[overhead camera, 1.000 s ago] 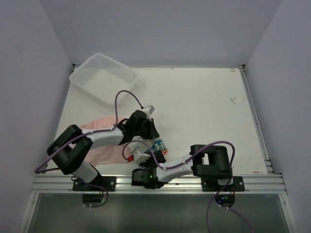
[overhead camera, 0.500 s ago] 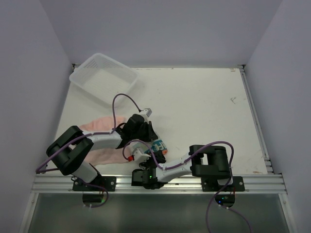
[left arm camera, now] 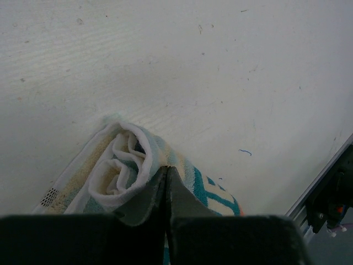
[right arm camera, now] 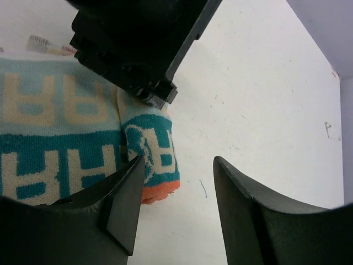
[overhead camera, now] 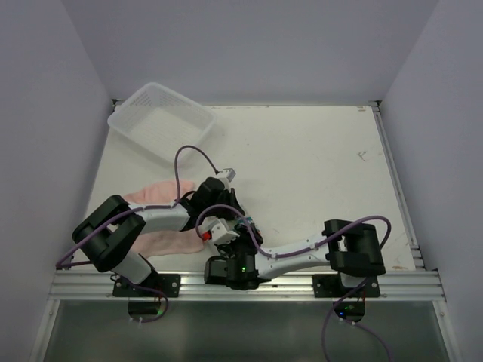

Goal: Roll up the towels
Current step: Roll the towel

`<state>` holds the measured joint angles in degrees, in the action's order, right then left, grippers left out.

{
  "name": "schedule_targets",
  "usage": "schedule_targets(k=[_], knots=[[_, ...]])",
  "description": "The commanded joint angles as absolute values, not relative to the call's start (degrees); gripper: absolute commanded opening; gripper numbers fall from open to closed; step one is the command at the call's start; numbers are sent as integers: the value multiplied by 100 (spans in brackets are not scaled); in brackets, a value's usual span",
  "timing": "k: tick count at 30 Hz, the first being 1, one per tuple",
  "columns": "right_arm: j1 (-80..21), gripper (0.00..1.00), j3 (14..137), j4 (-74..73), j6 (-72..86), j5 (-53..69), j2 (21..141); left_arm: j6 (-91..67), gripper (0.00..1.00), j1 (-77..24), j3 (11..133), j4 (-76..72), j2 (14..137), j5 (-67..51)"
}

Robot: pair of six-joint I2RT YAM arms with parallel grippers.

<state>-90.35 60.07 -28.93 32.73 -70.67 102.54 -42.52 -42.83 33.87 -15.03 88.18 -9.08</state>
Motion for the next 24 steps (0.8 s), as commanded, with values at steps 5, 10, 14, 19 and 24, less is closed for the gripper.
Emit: schedule_targets(k=[5,10,14,19,24], knots=[[-9053,57,5442,-2526,3867,-6857,9063,-4228,4,-4298,3243,-1134,8991,-712],[-8930,56,4343,-1460,3928,-6005,7641,-4228,4,-4289,3225,-1134,8965,-686],[-8168,54,3763,-933,4280,-4533,6953,-4245,4,-4289,3199,-1125,8921,-668],[-7131,59,2954,121,4851,-3245,6478,-4298,3,-4289,3085,-1134,8807,-624],[-6373,65,2479,1045,5167,-2015,6583,-4386,3,-4289,2866,-1257,8640,-598]])
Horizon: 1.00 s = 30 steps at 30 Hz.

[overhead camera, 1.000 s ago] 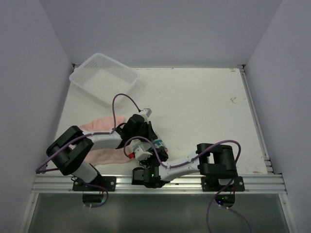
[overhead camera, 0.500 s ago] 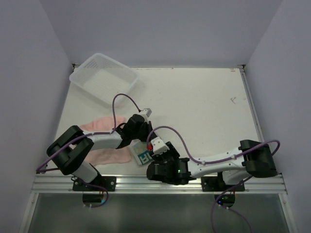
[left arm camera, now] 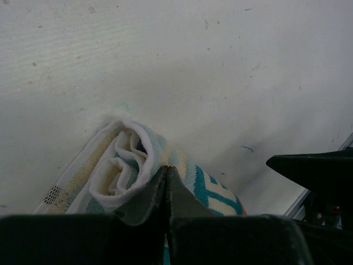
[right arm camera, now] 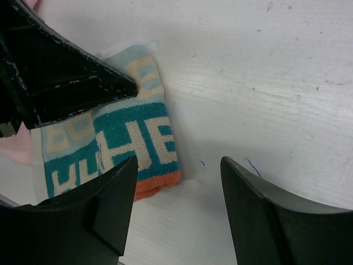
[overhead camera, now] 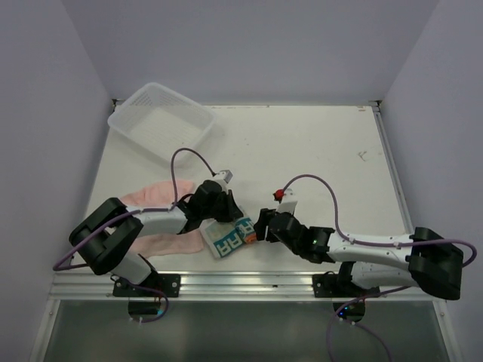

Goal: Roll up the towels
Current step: Roll the towel

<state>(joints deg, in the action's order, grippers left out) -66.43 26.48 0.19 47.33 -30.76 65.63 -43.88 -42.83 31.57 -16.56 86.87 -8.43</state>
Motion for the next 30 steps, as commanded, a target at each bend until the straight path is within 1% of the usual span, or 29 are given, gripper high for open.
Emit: schedule_targets(k=[1,9,13,17,18,20,21,24,25,29,30], knots=[[-6250,66,2461,1142,5194,-1804,6644,-4386,3,-4298,2839,-1257,8614,-580],[-6038,66,2452,1968,5361,-1108,7426,-4395,3,-4289,2760,-1318,8604,-589],[-6038,64,2645,1890,5177,-1046,7856,-4377,3,-4289,2742,-1318,8569,-598],[-6038,61,2742,1793,5054,-1028,8015,-4377,3,-4298,2733,-1336,8552,-606],[-6038,58,2751,1784,5036,-1028,8042,-4377,3,-4298,2733,-1336,8552,-598],[-6038,54,2751,1784,5045,-1020,8103,-4377,3,-4298,2751,-1336,8543,-589],[-6038,48,2742,1819,5045,-967,8112,-4368,3,-4289,2768,-1336,8543,-580],[-6038,38,2698,1890,5027,-923,8147,-4307,4,-4289,2917,-1248,8569,-545],[-6038,31,2681,1881,5010,-932,8130,-4289,4,-4289,3040,-1213,8569,-484],[-6047,19,2654,1828,4852,-1124,8051,-4175,5,-4237,3471,-915,8640,-422],[-6064,18,2628,1811,4808,-1203,7964,-4131,5,-4210,3567,-862,8648,-439]])
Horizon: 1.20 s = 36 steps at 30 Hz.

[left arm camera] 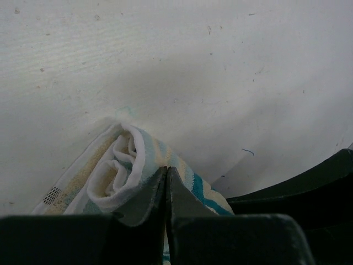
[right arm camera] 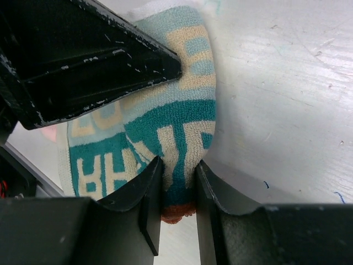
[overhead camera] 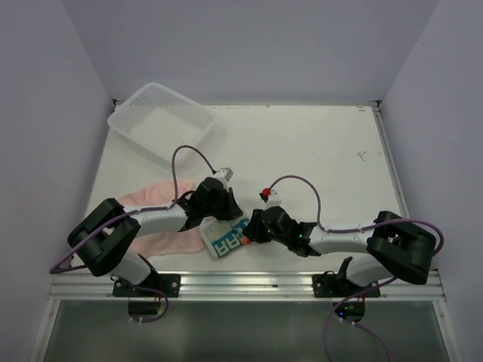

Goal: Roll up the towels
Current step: Roll the towel

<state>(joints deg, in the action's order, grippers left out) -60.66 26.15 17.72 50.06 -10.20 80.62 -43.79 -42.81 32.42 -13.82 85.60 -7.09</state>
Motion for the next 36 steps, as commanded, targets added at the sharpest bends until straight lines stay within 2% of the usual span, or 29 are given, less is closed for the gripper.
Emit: schedule_targets(k=[1,10,16,25,28,32,36], knots=[[-6091,17,2619,1776,4755,-1396,7902,-4105,6,-4140,3777,-809,8648,-431],[-6442,13,2856,810,4210,-2978,7445,-3779,10,-3973,5114,-176,8719,-413],[-7082,14,3655,-359,3701,-4516,7830,-3779,10,-3981,5309,-123,8736,-597],[-7953,15,5483,-3169,4350,-6405,9658,-3814,10,-3973,5080,-202,8596,-703],[-8138,17,6063,-3830,4683,-6652,10341,-3832,9,-3981,4940,-246,8508,-738],[-8332,18,7247,-5838,5744,-7205,11345,-3876,9,-3981,4782,-343,8429,-800],[-8542,19,7962,-6942,6319,-7426,12110,-3920,9,-3990,4641,-483,8411,-923]])
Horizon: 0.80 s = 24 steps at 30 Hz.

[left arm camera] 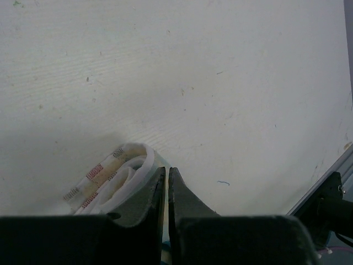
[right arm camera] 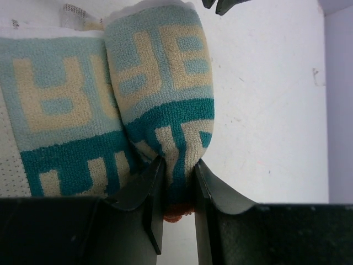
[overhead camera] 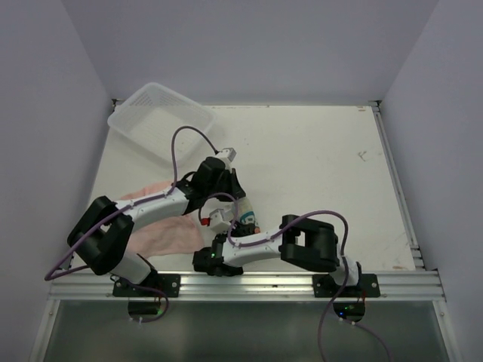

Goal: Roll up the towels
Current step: Roll the towel

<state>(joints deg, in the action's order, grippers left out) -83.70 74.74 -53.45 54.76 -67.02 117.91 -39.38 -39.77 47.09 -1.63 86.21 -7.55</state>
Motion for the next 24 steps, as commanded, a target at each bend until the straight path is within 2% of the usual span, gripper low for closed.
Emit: schedule_targets(k=[1,6,16,24], knots=[[-8552,20,8006,-6978,6337,-7427,12181,-3929,9,-3999,4615,-536,8411,-966],[-8596,22,7744,-6162,5679,-7172,12164,-3973,9,-4095,4422,-712,8350,-1081],[-8622,23,7638,-5582,5265,-6935,12269,-4122,9,-4306,4025,-1274,8604,-1327],[-8613,24,7550,-5221,5159,-6680,12278,-4087,8,-4351,3736,-1143,8683,-1108]])
